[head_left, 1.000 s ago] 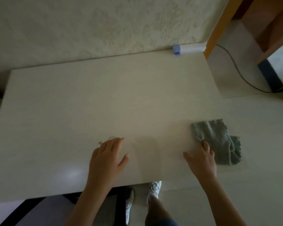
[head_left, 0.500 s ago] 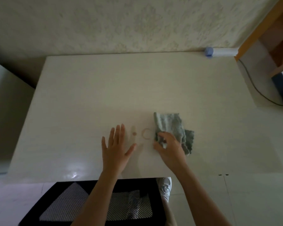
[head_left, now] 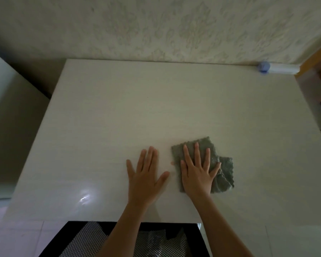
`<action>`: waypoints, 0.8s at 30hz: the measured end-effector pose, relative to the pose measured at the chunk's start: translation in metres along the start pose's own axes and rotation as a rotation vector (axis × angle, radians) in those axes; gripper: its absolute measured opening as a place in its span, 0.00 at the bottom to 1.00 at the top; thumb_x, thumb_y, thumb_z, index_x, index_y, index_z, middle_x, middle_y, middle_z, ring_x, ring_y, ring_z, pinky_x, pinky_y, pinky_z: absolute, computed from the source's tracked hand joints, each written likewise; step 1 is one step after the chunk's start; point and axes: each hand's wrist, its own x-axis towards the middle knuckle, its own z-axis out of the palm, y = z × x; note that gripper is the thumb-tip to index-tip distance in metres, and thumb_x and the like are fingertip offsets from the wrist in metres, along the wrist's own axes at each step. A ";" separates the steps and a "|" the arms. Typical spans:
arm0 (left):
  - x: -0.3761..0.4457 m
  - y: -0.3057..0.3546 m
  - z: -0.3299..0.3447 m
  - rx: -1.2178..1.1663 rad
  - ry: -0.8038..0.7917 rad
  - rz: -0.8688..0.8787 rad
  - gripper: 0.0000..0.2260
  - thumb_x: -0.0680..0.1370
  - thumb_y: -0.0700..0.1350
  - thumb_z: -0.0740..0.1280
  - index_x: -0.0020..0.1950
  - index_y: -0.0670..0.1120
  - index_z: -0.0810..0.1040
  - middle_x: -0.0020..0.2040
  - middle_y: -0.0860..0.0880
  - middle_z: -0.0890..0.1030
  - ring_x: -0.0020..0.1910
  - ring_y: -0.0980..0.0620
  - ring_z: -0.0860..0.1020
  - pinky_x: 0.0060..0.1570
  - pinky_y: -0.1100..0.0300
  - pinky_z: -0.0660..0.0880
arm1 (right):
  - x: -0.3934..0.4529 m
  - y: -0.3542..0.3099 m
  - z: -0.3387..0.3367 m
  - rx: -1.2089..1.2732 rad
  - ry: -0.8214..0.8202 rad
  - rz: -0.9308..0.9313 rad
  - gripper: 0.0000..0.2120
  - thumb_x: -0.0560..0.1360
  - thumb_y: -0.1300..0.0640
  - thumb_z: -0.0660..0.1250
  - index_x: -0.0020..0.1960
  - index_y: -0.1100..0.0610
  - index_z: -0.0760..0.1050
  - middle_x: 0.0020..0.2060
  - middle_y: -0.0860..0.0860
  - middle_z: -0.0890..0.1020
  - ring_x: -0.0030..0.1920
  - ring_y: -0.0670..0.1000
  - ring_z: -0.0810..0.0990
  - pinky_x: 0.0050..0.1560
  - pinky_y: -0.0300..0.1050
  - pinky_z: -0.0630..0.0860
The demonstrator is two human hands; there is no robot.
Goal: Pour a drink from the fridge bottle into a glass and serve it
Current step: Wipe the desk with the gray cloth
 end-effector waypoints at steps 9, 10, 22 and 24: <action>0.000 -0.004 0.002 -0.101 0.027 -0.003 0.33 0.79 0.67 0.41 0.78 0.49 0.43 0.79 0.54 0.49 0.77 0.55 0.45 0.72 0.38 0.46 | -0.011 -0.030 0.013 -0.110 0.024 -0.353 0.24 0.76 0.43 0.50 0.72 0.36 0.55 0.76 0.45 0.55 0.76 0.57 0.49 0.67 0.72 0.44; 0.000 -0.004 0.002 -0.098 0.026 -0.003 0.33 0.79 0.66 0.41 0.78 0.49 0.44 0.79 0.54 0.49 0.77 0.55 0.45 0.72 0.38 0.46 | -0.011 -0.027 0.013 -0.097 0.035 -0.318 0.24 0.77 0.43 0.49 0.72 0.36 0.55 0.76 0.45 0.56 0.76 0.56 0.49 0.68 0.71 0.44; 0.000 -0.004 -0.001 -0.088 0.025 0.015 0.32 0.79 0.65 0.41 0.79 0.49 0.49 0.79 0.53 0.49 0.77 0.54 0.47 0.71 0.38 0.46 | 0.006 -0.035 0.007 0.076 0.022 0.214 0.24 0.79 0.41 0.43 0.73 0.35 0.41 0.75 0.45 0.38 0.74 0.56 0.31 0.65 0.74 0.35; 0.000 -0.004 -0.001 -0.103 0.022 0.012 0.32 0.79 0.64 0.40 0.78 0.48 0.49 0.79 0.52 0.50 0.77 0.54 0.47 0.71 0.38 0.47 | -0.004 -0.048 0.015 -0.009 0.051 -0.016 0.25 0.78 0.41 0.46 0.73 0.36 0.44 0.76 0.47 0.42 0.75 0.58 0.36 0.65 0.75 0.37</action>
